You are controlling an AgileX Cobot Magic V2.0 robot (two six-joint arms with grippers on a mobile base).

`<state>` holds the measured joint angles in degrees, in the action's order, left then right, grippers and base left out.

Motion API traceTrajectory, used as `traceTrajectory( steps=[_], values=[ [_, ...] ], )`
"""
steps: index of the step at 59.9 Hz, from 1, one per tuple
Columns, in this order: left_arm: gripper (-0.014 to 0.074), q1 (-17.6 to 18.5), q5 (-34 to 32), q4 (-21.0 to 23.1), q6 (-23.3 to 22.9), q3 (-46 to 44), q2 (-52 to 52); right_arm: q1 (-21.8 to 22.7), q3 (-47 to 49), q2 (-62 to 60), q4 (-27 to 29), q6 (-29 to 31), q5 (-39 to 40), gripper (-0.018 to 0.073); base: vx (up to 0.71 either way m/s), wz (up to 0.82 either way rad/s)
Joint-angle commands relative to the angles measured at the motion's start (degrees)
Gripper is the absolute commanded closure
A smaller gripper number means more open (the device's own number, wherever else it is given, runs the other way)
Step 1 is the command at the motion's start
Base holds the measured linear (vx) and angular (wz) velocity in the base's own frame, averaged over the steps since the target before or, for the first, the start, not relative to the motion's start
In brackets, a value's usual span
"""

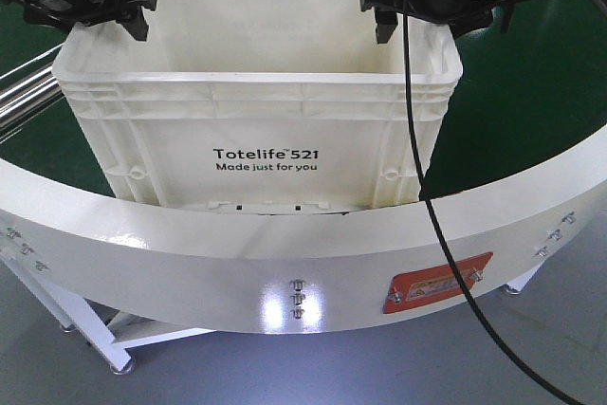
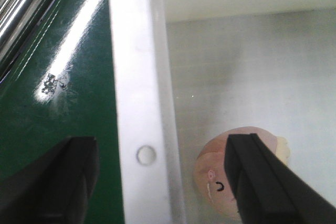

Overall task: Place moving items into box and shelve
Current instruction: 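Move both grippers to the tote's side rims and clamp them, then lift the tote off the conveyor with both grippers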

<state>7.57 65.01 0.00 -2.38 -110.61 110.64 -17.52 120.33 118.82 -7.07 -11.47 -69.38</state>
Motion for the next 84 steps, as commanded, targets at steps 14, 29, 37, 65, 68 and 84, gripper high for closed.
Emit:
traceTrajectory(
  steps=[14, 29, 37, 65, 68, 84],
  values=[
    [0.0057, 0.0, -3.1, 0.0, 0.1, -2.0, -3.2, 0.2, 1.8, -3.6, -0.5, 0.6, 1.0, 0.0067, 0.00, 0.00],
    [0.0229, 0.0, -3.6, 0.0, -0.4, -2.0, -3.2, 0.2, 1.8, -3.6, -0.4, 0.6, 0.6, 0.0274, 0.00, 0.00],
    [0.0323, 0.0, -3.3, 0.0, -0.7, -2.0, -3.2, 0.2, 1.8, -3.6, -0.5, 0.7, -0.1, 0.0375, 0.00, 0.00],
    [0.0456, 0.0, -2.9, 0.0, -0.7, -2.0, -3.8, 0.2, 2.4, -5.6, -0.4, 3.1, -1.6, 0.0417, 0.00, 0.00],
    [0.0456, 0.0, -3.2, 0.0, 0.1, -2.0, -4.3, 0.2, 2.4, -5.6, -0.4, 3.4, -2.0, 0.0412, 0.00, 0.00],
    [0.0456, 0.0, -3.0, 0.0, 0.7, -2.0, -5.6, 0.2, 2.4, -6.3, -0.5, 4.0, -1.4, 0.0412, 0.00, 0.00]
  ],
)
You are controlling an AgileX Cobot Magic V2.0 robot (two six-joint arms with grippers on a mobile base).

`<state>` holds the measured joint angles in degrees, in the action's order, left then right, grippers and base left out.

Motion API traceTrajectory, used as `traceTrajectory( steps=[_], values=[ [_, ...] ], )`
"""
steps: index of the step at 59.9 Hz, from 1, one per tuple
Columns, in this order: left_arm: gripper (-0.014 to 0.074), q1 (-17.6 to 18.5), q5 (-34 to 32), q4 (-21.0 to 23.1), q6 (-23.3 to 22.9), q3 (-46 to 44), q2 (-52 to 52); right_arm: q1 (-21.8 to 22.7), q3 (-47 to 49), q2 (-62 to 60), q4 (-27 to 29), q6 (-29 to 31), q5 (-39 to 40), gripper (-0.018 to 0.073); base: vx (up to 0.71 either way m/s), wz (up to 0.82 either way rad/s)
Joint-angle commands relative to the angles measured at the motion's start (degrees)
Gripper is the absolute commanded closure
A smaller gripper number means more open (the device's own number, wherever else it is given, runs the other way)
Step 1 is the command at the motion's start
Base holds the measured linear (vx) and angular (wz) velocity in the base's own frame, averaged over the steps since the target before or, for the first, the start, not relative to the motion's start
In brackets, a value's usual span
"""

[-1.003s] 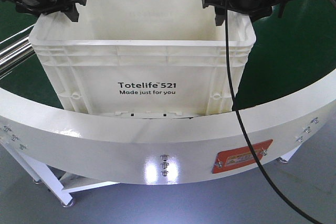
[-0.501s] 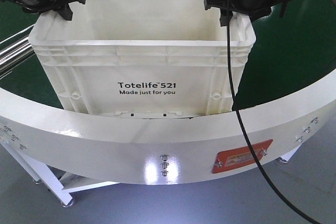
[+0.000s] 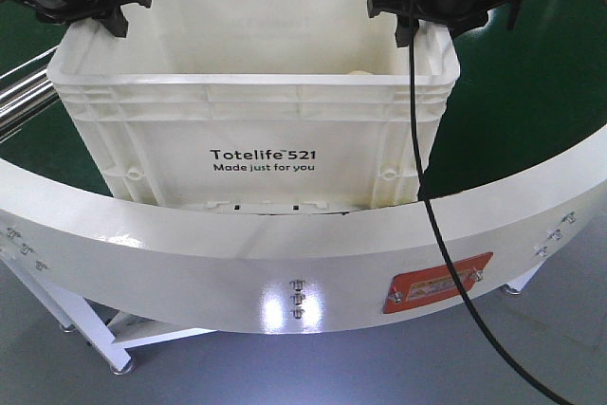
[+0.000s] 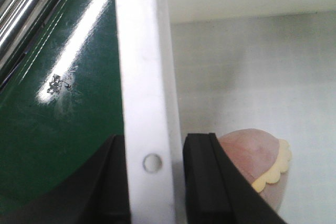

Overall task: Place moving items into box and shelve
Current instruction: 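Lift the tote off the conveyor with both grippers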

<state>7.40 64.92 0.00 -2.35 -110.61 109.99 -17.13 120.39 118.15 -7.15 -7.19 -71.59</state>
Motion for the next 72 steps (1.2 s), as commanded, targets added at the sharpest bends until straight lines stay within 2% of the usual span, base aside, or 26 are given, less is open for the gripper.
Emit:
traceTrajectory(
  steps=[1, 28, 35, 44, 50, 56, 61, 72],
  values=[
    [0.0456, 0.2, -3.0, 0.0, 0.7, -2.0, -5.1, -0.2, 2.3, -5.7, -0.4, -0.3, 1.1, 0.0412, 0.00, 0.00],
    [0.0456, 0.2, -4.7, 0.0, 0.7, -2.0, -12.9, -0.2, 2.2, -13.9, -0.4, -0.3, 4.1, 0.0412, 0.00, 0.00],
    [0.0456, 0.6, -3.6, 0.0, -1.1, -2.0, -15.4, -0.2, 1.9, -16.8, -0.4, -0.5, 4.1, 0.0412, 0.00, 0.00],
    [0.0456, 3.4, -5.2, -0.8, -2.6, 0.6, -20.6, -0.2, -5.8, -23.0, -0.6, -0.6, 6.5, 0.0412, 0.00, 0.00],
    [0.0456, 6.2, -7.5, -4.3, -4.8, 6.2, -25.3, -1.6, -13.7, -28.8, -3.0, -0.7, 10.3, 0.0412, 0.00, 0.00],
    [0.0456, 9.0, -10.6, -8.7, -7.1, 13.8, -30.9, -5.1, -22.9, -34.8, -8.2, -3.5, 13.0, 0.0412, 0.00, 0.00],
    [0.0456, 11.1, -12.8, -11.8, -9.9, 20.0, -35.6, -8.6, -30.1, -39.8, -12.8, -9.0, 15.6, 0.0412, 0.00, 0.00],
    [0.0456, 14.9, -17.3, -13.9, -14.9, 32.9, -45.7, -13.9, -43.1, -49.1, -20.0, -21.1, 19.3, 0.0412, 0.00, 0.00]
  ],
)
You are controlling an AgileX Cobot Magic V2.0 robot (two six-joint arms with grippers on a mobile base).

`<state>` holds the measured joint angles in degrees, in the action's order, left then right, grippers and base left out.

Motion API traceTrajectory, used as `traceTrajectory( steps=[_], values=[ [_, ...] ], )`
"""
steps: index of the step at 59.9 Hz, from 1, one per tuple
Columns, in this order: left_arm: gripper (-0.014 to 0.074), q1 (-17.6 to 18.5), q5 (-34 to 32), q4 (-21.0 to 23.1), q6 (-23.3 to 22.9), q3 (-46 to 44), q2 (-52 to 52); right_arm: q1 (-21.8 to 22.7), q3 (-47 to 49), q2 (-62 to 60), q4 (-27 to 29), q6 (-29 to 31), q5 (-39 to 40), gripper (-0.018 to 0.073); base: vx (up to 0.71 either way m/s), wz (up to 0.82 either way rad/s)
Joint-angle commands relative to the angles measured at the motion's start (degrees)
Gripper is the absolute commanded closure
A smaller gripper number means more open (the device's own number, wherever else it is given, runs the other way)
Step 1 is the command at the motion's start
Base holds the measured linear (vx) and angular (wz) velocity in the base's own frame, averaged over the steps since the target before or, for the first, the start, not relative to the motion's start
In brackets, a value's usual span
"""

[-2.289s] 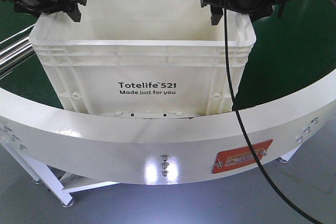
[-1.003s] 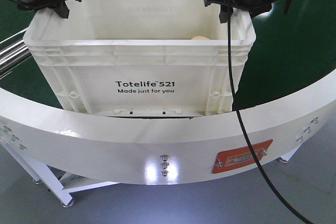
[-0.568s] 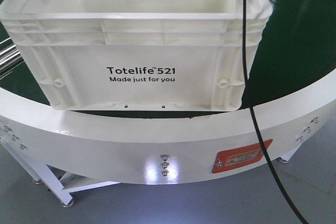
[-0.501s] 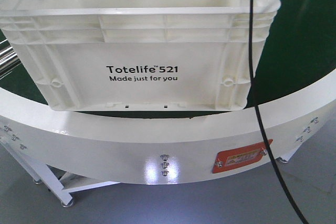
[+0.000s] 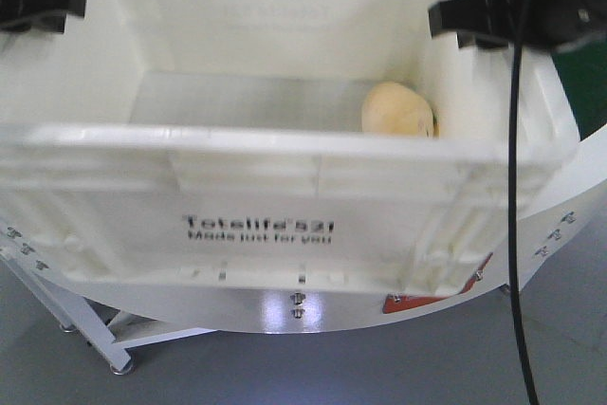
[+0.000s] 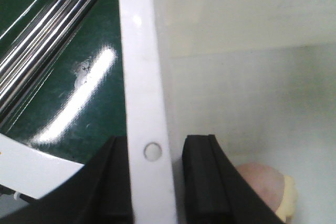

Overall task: Place moving items into box and shelve
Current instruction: 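Lift the tote off the conveyor with both grippers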

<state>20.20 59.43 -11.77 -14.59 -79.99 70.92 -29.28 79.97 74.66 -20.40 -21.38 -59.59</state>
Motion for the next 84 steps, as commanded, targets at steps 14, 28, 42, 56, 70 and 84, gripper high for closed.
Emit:
traceTrajectory(
  steps=[14, 28, 42, 56, 70, 84],
  values=[
    [0.0456, 3.6, -14.8, -2.1, -4.2, 9.7, -12.1, -3.1, -8.3, -9.9, -8.2, -10.6, 7.2, 0.0412, 0.00, 0.00],
    [0.0456, 3.6, -14.7, -2.6, -4.1, 9.6, -11.9, -3.1, -8.3, -9.9, -8.1, -10.7, 6.4, 0.0412, 0.00, 0.00],
    [0.0456, 3.5, -14.7, -2.6, -4.1, 9.6, -11.9, -3.1, -8.3, -9.9, -8.1, -10.6, 6.3, 0.0412, 0.00, 0.00],
    [0.0456, 3.5, -13.8, -2.6, -4.1, 9.6, -11.9, -3.1, -8.3, -9.9, -8.0, -10.6, 4.8, 0.0412, 0.00, 0.00],
    [0.0456, 3.5, -13.7, -2.6, -4.1, 9.6, -11.9, -3.1, -8.3, -9.9, -8.0, -10.6, 4.8, 0.0412, 0.00, 0.00],
    [0.0456, 3.5, -13.7, -2.6, -4.1, 9.6, -11.9, -3.1, -8.3, -9.9, -8.0, -10.6, 4.8, 0.0412, 0.00, 0.00]
  ],
)
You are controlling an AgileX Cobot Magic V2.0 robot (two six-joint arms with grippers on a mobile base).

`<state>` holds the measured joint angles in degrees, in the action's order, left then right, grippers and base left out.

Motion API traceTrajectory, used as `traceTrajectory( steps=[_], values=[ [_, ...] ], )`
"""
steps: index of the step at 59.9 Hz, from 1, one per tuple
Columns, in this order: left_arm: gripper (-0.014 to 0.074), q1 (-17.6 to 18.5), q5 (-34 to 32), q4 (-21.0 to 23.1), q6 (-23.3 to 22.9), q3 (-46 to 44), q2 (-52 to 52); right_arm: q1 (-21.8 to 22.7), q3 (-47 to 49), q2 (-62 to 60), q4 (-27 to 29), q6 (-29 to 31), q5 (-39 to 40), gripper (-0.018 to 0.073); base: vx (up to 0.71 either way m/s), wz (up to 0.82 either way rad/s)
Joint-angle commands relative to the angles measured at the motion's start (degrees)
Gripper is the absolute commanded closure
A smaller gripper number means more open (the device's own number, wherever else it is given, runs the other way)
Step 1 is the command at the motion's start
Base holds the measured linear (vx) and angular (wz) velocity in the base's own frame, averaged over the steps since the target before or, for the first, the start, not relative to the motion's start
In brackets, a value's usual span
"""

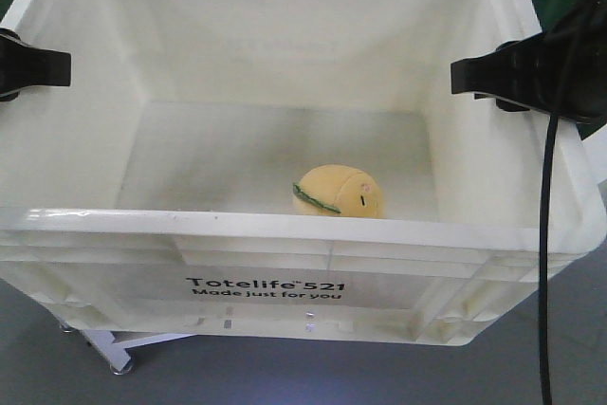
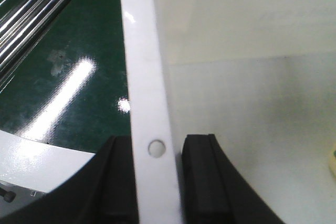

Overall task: Place moving items into box and shelve
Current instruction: 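Lift the tote off the conveyor with both grippers, then hold the tote with both grippers while the base drives away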

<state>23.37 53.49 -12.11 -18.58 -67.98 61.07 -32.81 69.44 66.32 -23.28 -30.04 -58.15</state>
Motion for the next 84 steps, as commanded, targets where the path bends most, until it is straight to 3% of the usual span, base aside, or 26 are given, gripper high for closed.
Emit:
traceTrajectory(
  steps=[1, 47, 84],
  values=[
    [0.0456, 0.4, -7.8, -2.3, -0.1, -2.4, -2.0, 0.4, 2.3, -1.5, -5.2, -1.9, 3.3, 0.0412, 0.00, 0.00],
    [0.0456, 0.4, -7.8, -2.3, -0.1, -2.4, -2.0, 0.4, 2.3, -1.5, -5.2, -1.9, 3.3, 0.0412, -0.01, 0.04],
    [0.0456, 0.4, -7.8, -2.3, -0.1, -2.4, -2.0, 0.4, 2.3, -1.5, -5.2, -1.9, 3.3, 0.0412, -0.07, 0.37]
  ],
)
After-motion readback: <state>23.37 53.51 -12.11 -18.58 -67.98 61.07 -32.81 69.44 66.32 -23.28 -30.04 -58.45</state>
